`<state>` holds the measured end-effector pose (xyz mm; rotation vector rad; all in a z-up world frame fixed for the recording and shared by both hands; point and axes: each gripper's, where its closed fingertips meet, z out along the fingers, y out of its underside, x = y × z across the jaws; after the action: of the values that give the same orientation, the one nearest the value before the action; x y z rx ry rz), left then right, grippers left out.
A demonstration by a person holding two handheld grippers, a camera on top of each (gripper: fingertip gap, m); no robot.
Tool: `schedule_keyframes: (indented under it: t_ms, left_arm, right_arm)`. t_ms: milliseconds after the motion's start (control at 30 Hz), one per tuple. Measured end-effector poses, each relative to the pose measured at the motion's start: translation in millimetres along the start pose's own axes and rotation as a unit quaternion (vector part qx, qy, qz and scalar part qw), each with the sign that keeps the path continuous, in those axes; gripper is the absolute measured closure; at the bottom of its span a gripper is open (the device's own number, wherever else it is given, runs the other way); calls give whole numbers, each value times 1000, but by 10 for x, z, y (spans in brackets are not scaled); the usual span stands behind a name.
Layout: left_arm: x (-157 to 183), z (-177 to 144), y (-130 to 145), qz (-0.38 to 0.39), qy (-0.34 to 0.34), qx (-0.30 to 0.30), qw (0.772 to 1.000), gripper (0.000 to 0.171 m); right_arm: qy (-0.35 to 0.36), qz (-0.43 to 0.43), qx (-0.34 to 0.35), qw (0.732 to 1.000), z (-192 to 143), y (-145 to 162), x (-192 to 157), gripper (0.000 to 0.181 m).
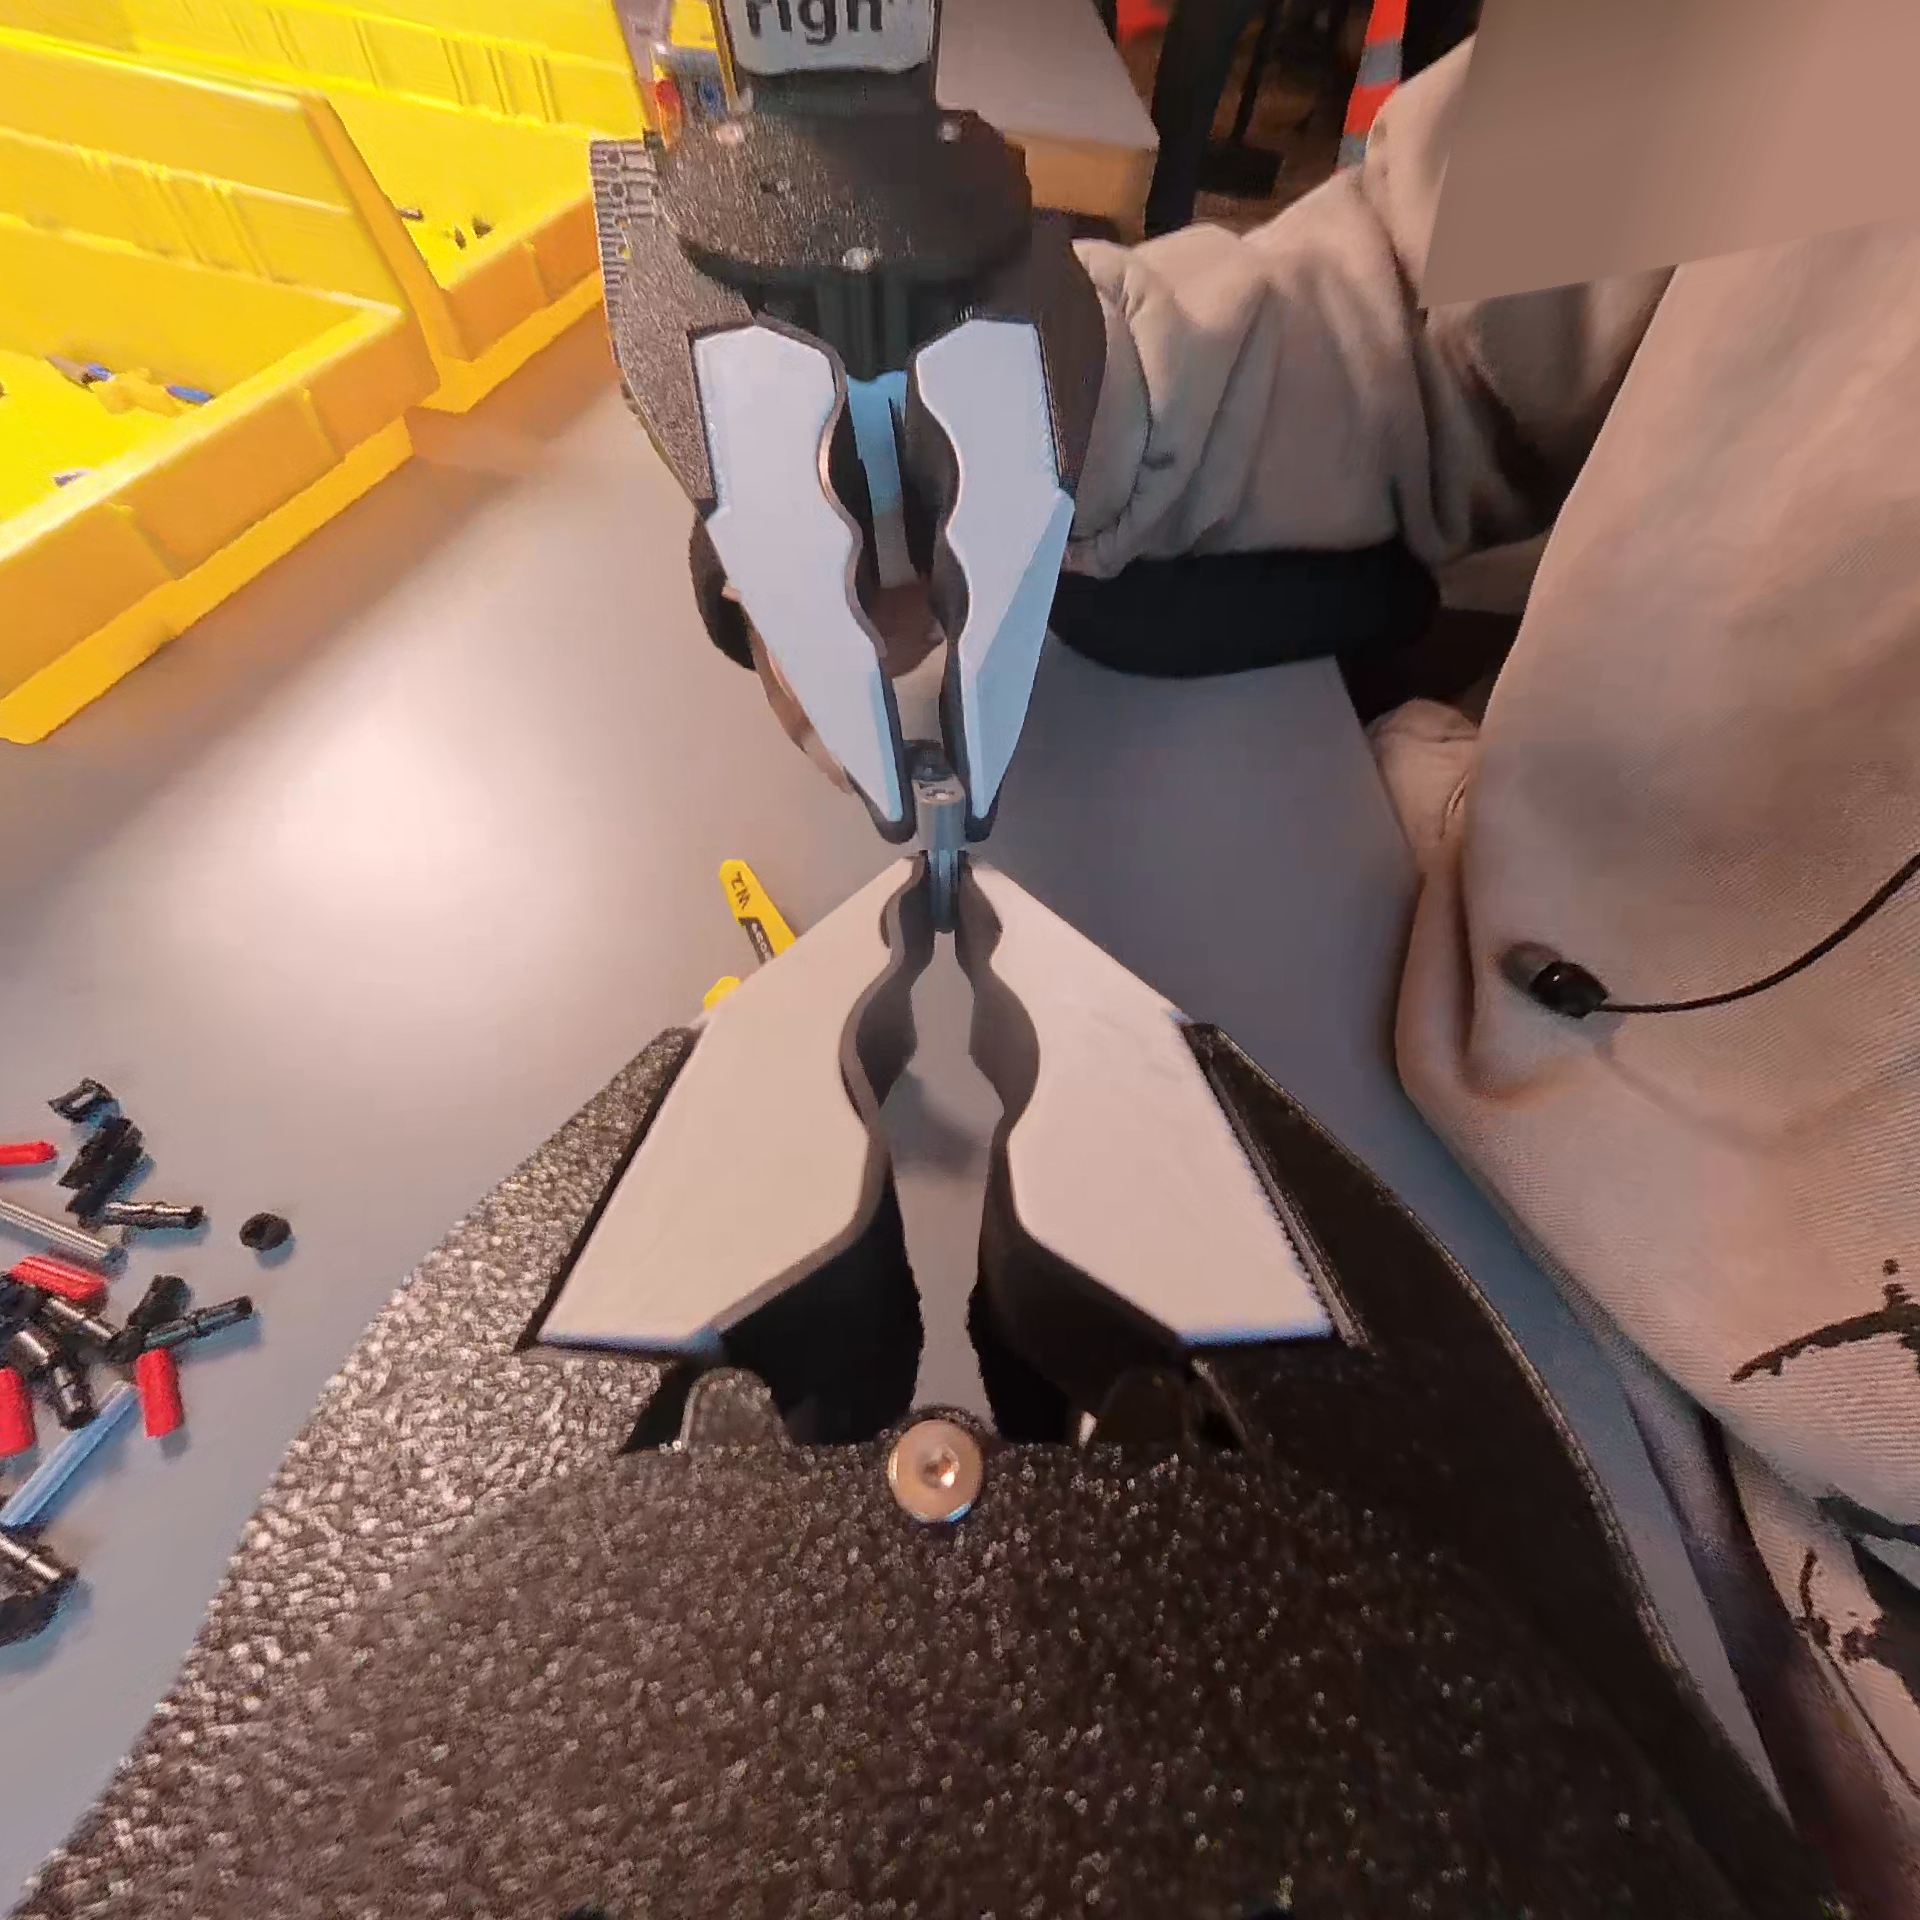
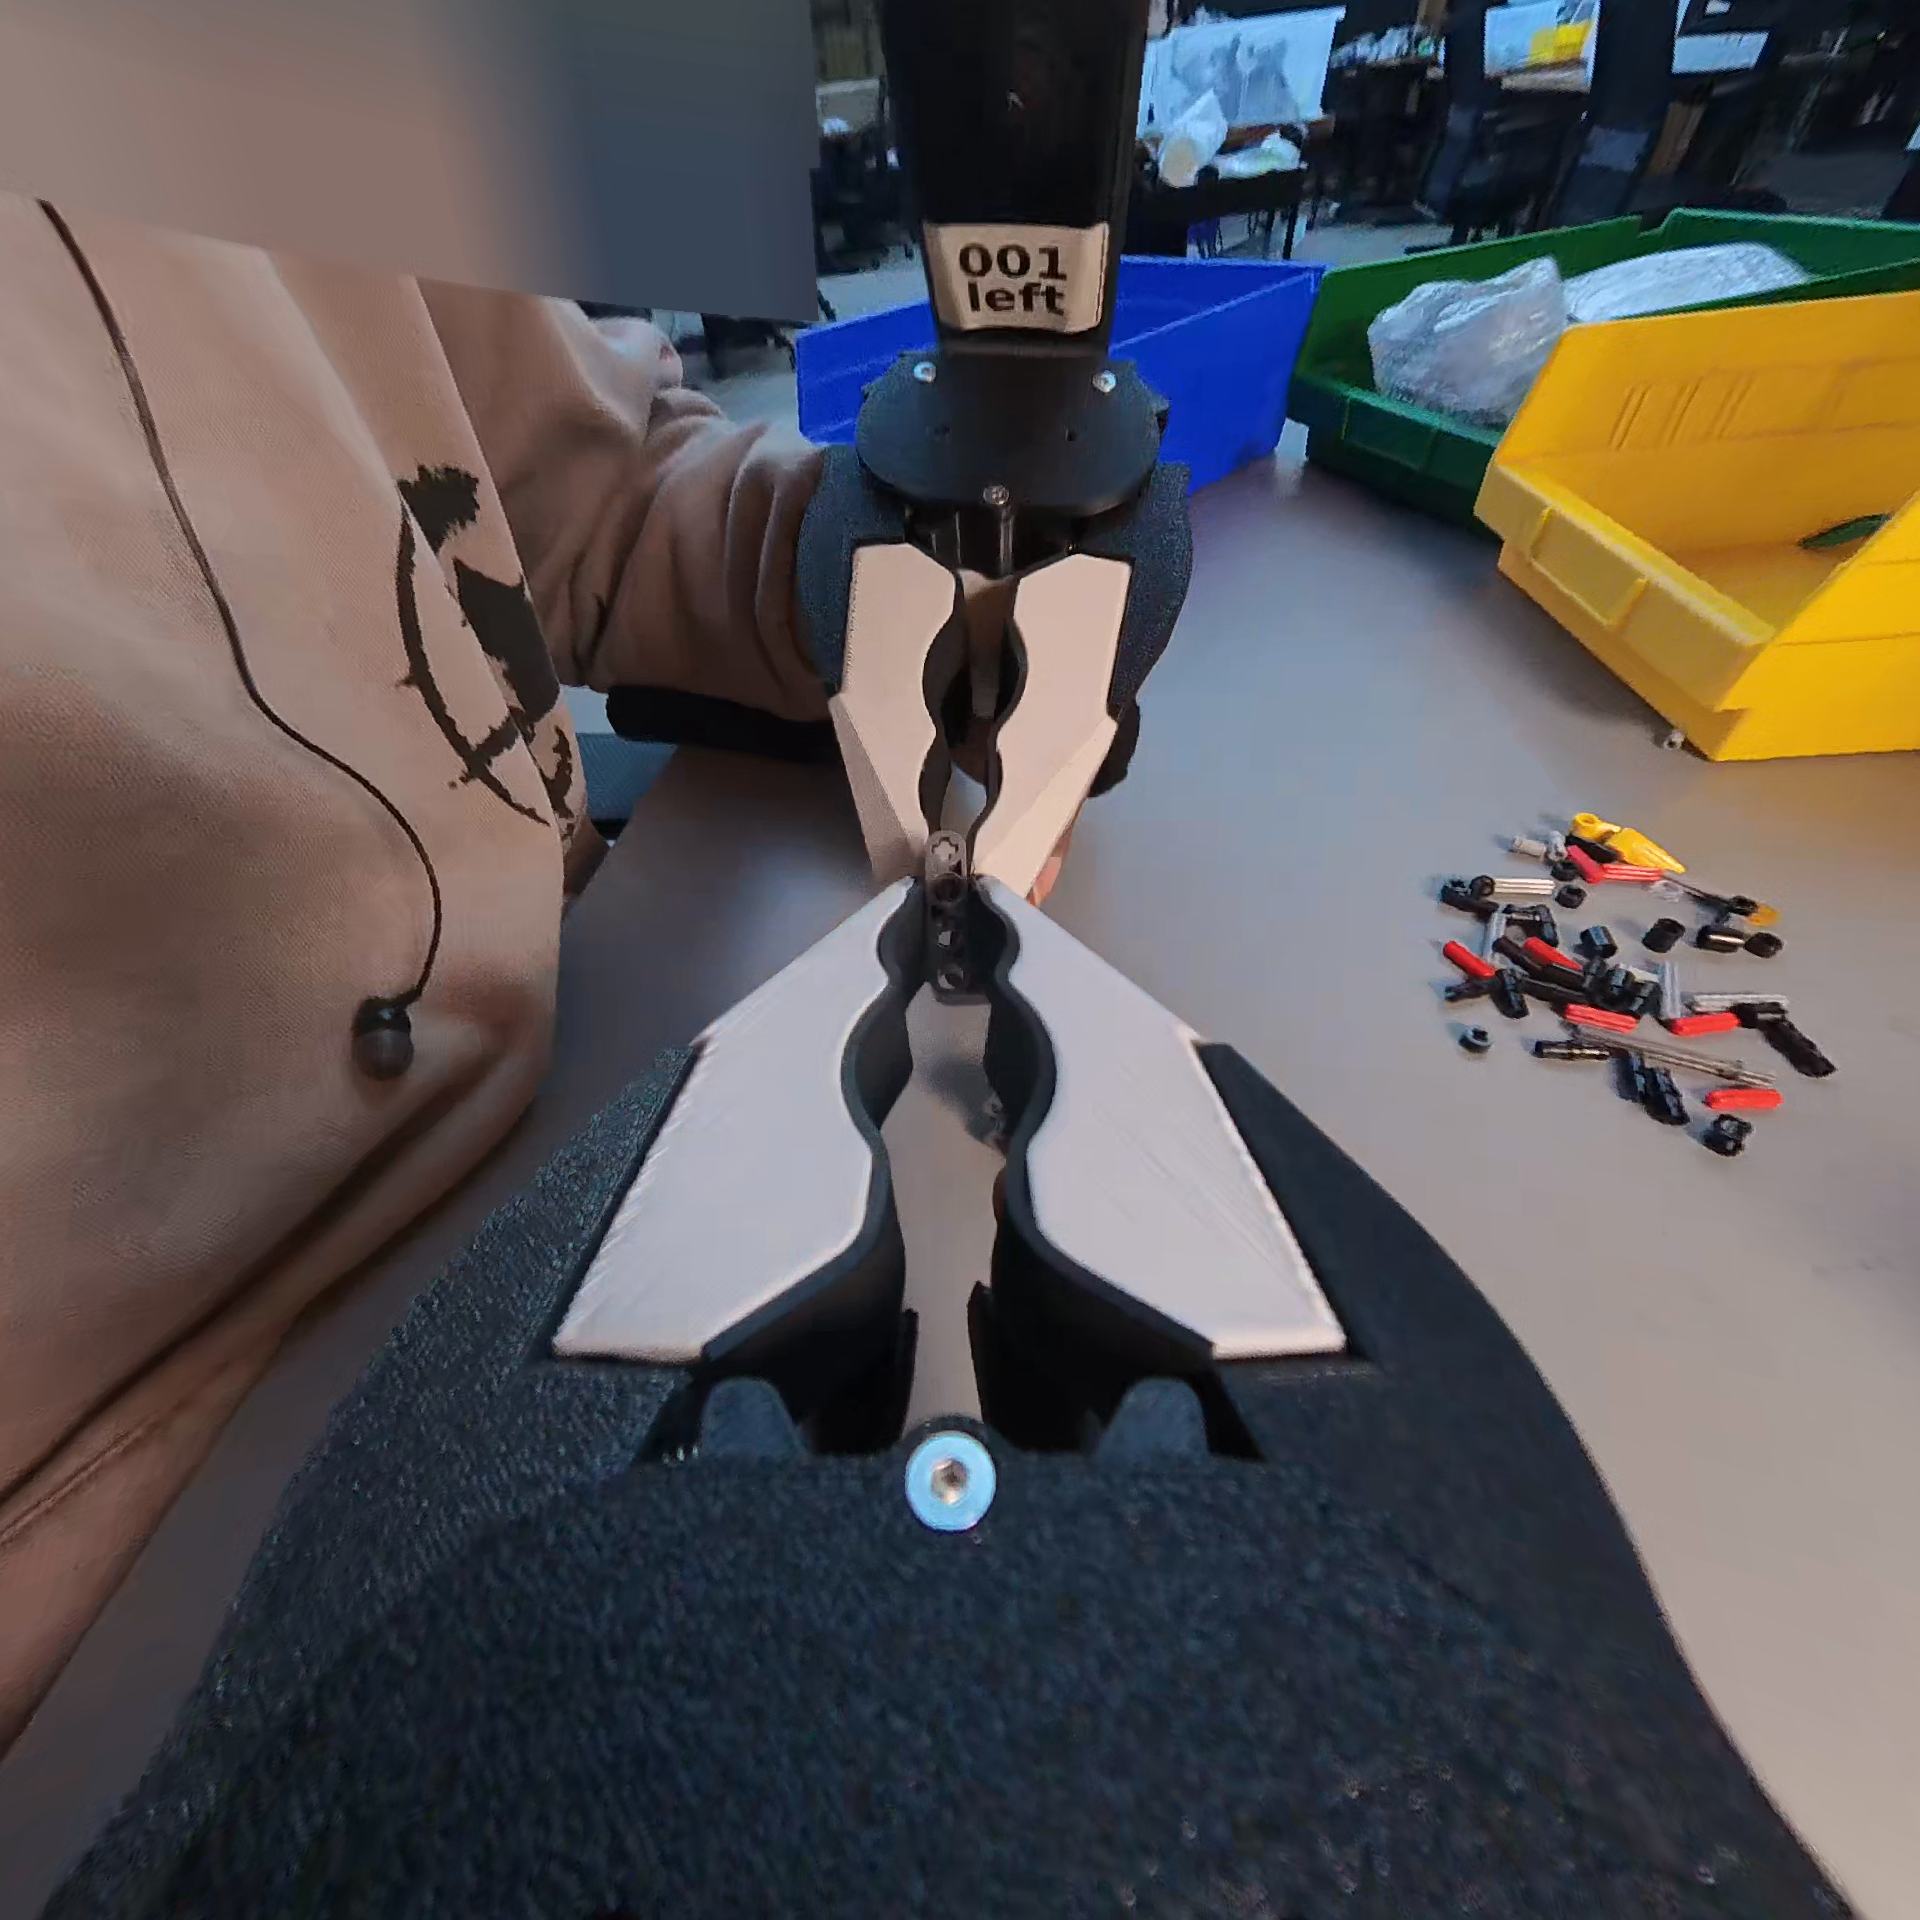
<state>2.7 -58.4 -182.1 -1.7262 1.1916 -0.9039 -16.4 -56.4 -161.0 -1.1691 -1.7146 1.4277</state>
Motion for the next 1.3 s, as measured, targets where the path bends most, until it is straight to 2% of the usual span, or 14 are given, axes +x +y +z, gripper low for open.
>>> schedule_keyframes:
  t_ms: [167,200,233,267,300,333,400,567,700,900,967,1067,1167,1300]
  left_arm:
    - [6,-55,-123,-19,14,38,999,168]
    - [-34,-38,7,-14,3,7,1000,169]
    - [-134,-3,354,1,-26,-68,997,169]
    - [-102,16,411,-22,-15,-57,998,168]
    - [-48,-38,149,-22,-12,2,1000,168]
    - [-98,-128,-93,1,-31,38,999,168]
    - [-329,-231,-247,-1,-66,45,997,168]
    - [-1007,-430,208,-44,-212,-27,976,168]
    - [-1481,-632,526,-23,-323,-110,940,168]
    - [-1812,-646,699,-10,-354,-167,920,160]
    - [-1826,-626,706,-17,-347,-166,923,150]
    - [-1699,-568,528,-31,-308,-110,945,142]
    - [-1299,-422,137,-100,-176,10,979,142]
    - [-829,-258,-199,-217,-11,123,968,141]
  right_arm:
    - [-8,31,58,998,-28,-169,12,178]
    - [-12,36,76,996,-52,-226,12,176]
    - [-37,85,221,971,-376,-696,40,179]
    - [-13,99,304,947,-796,-991,211,179]
    - [59,46,277,958,-948,-998,319,179]
    - [83,18,228,970,-878,-901,295,177]
    - [86,41,207,974,-680,-708,300,177]
    - [104,63,147,982,-601,-451,535,176]
    - [122,92,89,984,-449,-152,599,176]
    - [137,52,-1,989,-223,116,561,176]
    - [144,54,-3,988,-218,139,577,176]
    - [156,57,6,986,-252,125,629,176]
    - [172,41,19,984,-293,76,665,176]
    - [225,-56,-25,972,-296,112,713,176]
